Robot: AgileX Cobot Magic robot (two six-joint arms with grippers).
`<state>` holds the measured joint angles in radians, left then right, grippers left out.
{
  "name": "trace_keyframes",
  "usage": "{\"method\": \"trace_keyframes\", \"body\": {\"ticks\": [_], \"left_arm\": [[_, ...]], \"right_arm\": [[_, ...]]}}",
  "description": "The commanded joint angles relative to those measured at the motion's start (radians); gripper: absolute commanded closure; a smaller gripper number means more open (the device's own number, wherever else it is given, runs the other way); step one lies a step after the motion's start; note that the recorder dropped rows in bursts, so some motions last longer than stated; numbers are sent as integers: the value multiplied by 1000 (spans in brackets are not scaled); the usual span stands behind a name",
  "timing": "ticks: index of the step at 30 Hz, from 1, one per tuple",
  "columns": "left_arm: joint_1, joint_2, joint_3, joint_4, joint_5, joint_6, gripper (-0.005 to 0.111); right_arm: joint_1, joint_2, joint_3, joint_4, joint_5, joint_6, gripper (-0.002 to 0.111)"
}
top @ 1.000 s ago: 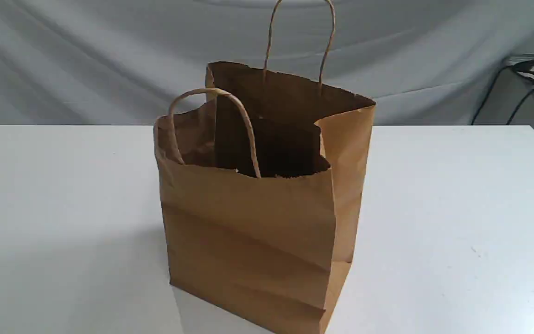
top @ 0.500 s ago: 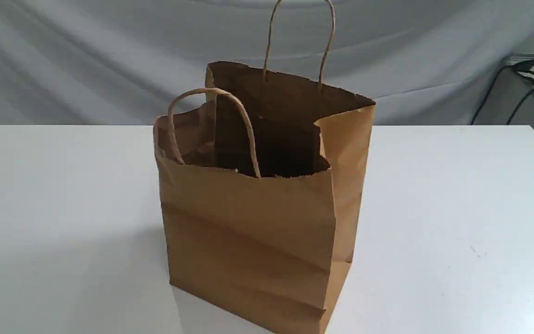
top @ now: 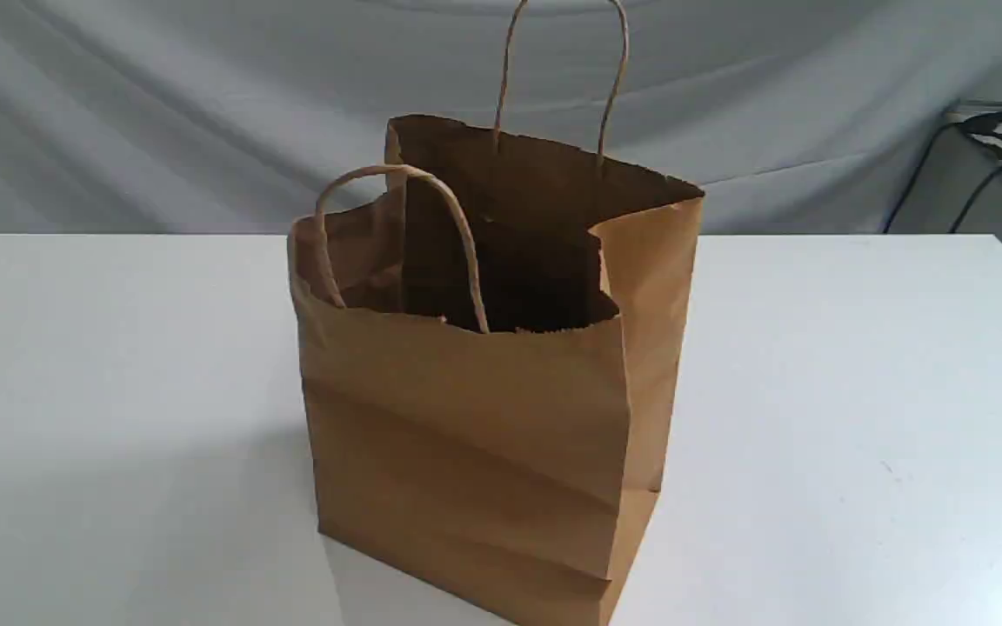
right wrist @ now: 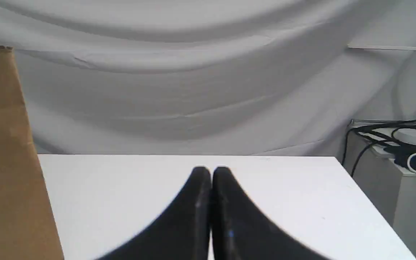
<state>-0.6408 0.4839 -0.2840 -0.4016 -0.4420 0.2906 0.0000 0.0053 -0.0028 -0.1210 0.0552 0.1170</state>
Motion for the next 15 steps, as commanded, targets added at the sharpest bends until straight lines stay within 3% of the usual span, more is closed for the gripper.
{"method": "trace_keyframes", "body": {"ticks": [1,4,6,15], "left_arm": [[3,-4,5,-4,-2,28,107],[30,-21,5,-4,-2,33,107],[89,-30,5,-4,12,26,107],[511,-96,5,-8,283,-54,107]], "right_arm": [[1,-5,3,9,4,5,108],[1,-5,3,9,4,5,108],[1,-5,3,9,4,5,108],[1,-5,3,9,4,2,108]]}}
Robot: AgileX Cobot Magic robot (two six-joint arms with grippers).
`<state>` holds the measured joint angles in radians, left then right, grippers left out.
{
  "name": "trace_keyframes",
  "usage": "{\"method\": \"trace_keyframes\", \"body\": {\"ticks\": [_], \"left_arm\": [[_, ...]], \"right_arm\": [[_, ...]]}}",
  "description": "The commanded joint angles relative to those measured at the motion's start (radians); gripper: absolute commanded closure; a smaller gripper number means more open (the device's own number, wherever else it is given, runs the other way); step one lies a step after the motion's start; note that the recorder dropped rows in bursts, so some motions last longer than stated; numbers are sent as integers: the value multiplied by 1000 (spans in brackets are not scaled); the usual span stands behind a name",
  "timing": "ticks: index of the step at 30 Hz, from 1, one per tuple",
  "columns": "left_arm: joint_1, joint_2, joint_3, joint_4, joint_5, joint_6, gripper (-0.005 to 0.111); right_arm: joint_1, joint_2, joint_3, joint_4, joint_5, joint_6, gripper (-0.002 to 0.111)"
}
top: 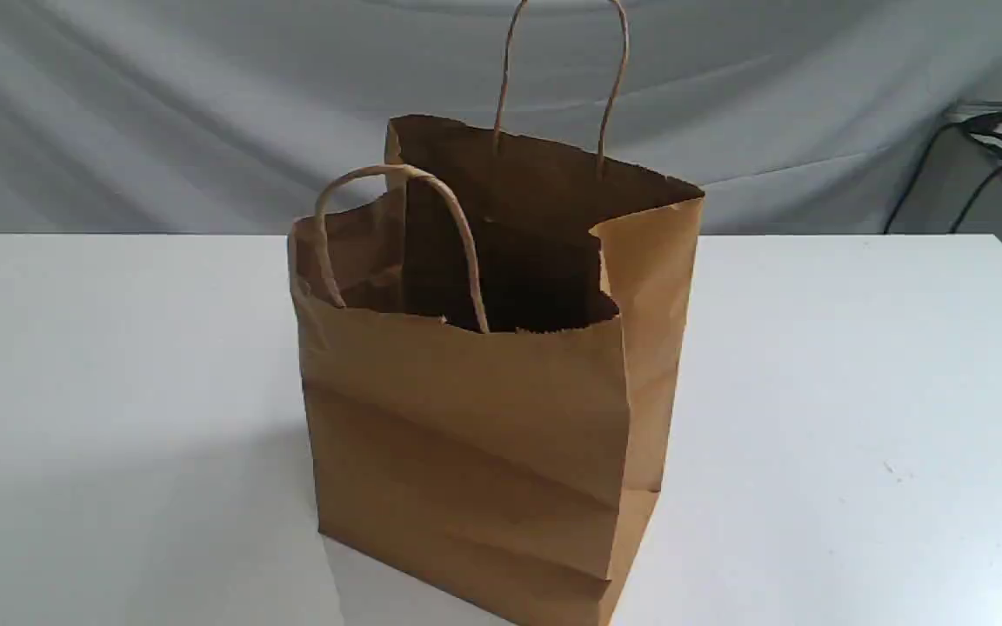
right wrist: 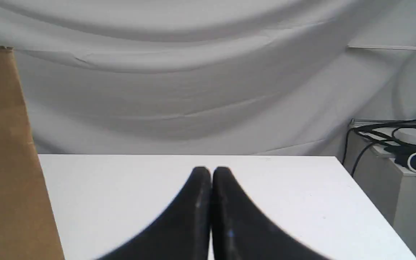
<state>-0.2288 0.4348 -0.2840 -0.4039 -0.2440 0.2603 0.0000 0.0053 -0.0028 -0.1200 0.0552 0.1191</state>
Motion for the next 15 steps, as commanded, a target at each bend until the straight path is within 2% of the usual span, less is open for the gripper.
{"method": "trace_keyframes", "body": {"ticks": [1,3,6,15], "left_arm": [[130,-69,5,-5,104,-16,107],[190,-128,17,16,129,19,107],[243,-210,62,58,137,31,107],[309,-358,243,74,142,29,107]], "right_arm": [[1,-5,3,8,4,-1,108],[1,-5,3,8,4,-1,108],[1,-5,3,8,4,-1,108],[1,-5,3,8,4,5,108]]}}
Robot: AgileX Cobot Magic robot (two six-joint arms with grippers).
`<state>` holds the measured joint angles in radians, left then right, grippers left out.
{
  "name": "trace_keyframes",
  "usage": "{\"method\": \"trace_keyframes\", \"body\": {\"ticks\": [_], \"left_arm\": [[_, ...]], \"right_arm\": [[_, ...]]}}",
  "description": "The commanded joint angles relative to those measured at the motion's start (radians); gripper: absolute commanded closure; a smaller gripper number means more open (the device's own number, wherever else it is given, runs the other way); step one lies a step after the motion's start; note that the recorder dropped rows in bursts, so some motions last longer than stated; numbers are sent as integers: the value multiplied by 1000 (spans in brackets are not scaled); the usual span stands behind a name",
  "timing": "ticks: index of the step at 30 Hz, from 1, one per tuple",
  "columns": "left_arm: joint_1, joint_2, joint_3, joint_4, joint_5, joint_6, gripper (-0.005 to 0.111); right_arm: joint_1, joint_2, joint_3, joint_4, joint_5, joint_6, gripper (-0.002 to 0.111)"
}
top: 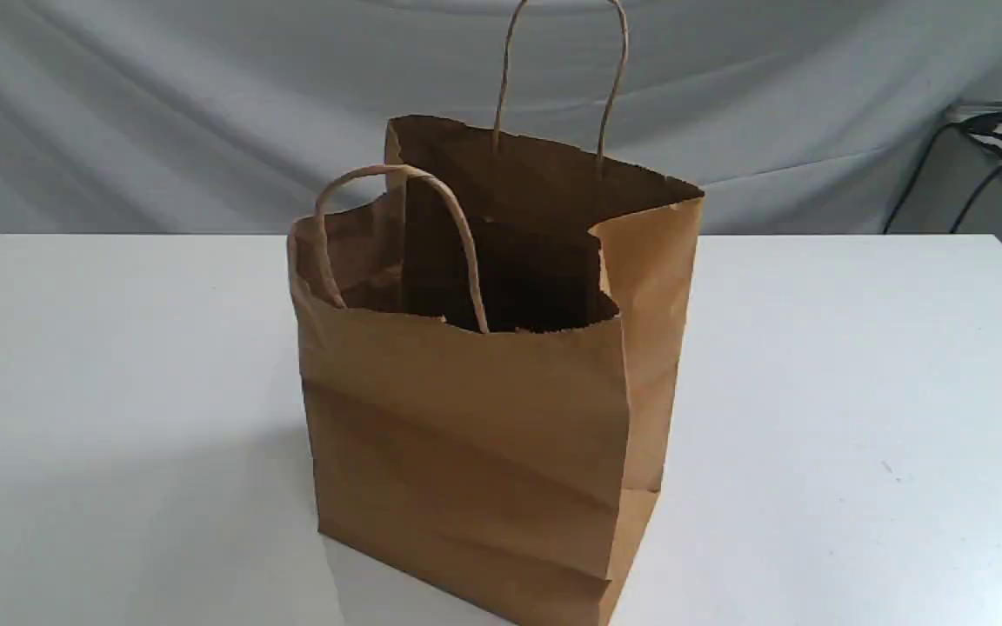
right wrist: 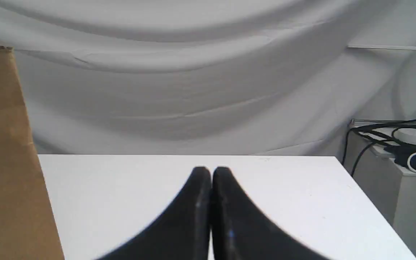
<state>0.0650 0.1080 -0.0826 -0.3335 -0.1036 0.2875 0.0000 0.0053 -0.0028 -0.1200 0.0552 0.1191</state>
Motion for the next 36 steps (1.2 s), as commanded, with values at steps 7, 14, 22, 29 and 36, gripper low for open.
{"method": "trace_keyframes", "body": {"ticks": [7,14,22,29,36], "left_arm": [[67,-108,83,10,93,10,107],[75,-108,83,89,253,12,107],[75,-108,83,84,205,25,107],[75,-108,83,243,183,-150,107],[75,-108,83,404,192,-347,107]], "right_arm": [[1,-5,3,8,4,5,108],[1,-5,3,8,4,0,108],[1,-5,3,8,4,0,108],[1,-5,3,8,4,5,108],[1,-5,3,8,4,5,108]]}}
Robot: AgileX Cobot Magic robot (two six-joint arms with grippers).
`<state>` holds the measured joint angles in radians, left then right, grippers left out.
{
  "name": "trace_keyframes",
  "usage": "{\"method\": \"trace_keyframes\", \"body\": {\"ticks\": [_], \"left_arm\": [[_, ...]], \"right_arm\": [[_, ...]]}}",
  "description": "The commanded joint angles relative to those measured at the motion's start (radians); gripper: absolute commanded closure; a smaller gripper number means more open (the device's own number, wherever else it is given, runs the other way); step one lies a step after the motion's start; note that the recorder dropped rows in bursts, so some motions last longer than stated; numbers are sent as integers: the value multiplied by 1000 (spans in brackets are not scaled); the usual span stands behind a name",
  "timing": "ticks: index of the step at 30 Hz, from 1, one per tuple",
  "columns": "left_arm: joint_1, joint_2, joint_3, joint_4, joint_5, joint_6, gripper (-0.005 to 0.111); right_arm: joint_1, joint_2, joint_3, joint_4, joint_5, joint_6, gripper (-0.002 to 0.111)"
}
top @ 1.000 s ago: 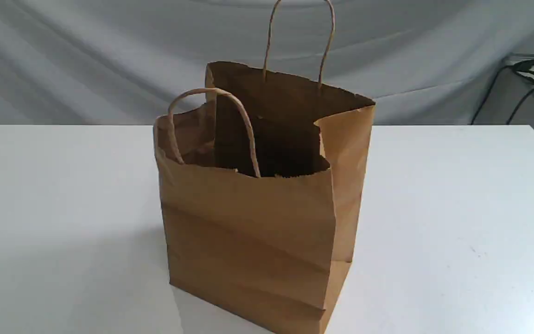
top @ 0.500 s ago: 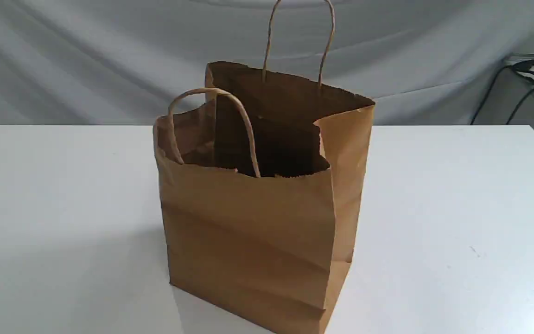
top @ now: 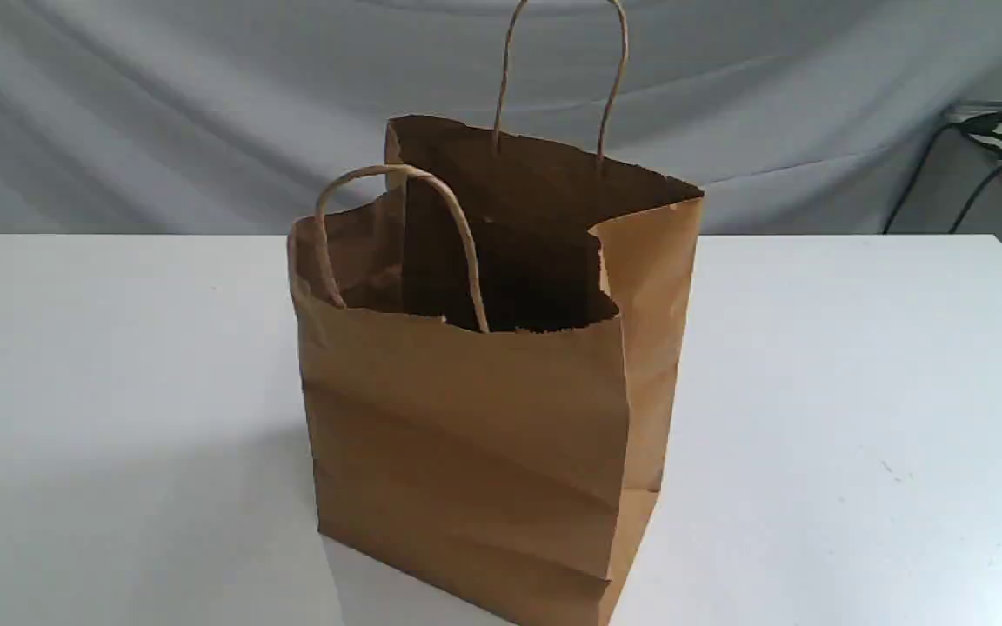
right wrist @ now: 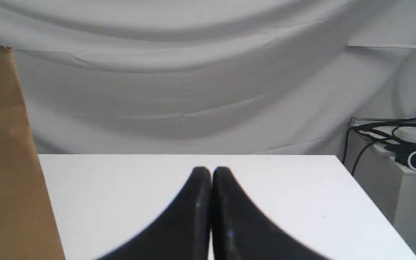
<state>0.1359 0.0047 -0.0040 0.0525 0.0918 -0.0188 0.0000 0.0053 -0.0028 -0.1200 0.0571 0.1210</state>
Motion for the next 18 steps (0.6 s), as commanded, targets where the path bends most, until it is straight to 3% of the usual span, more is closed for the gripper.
{"method": "trace_keyframes", "body": {"ticks": [1,18], "left_arm": [[4,-5,4,10,7,-42,107],[4,-5,4,-19,10,-55,107]], "right_arm": [[1,-5,3,8,2,3,108],[1,-5,3,8,2,-2,108]]}}
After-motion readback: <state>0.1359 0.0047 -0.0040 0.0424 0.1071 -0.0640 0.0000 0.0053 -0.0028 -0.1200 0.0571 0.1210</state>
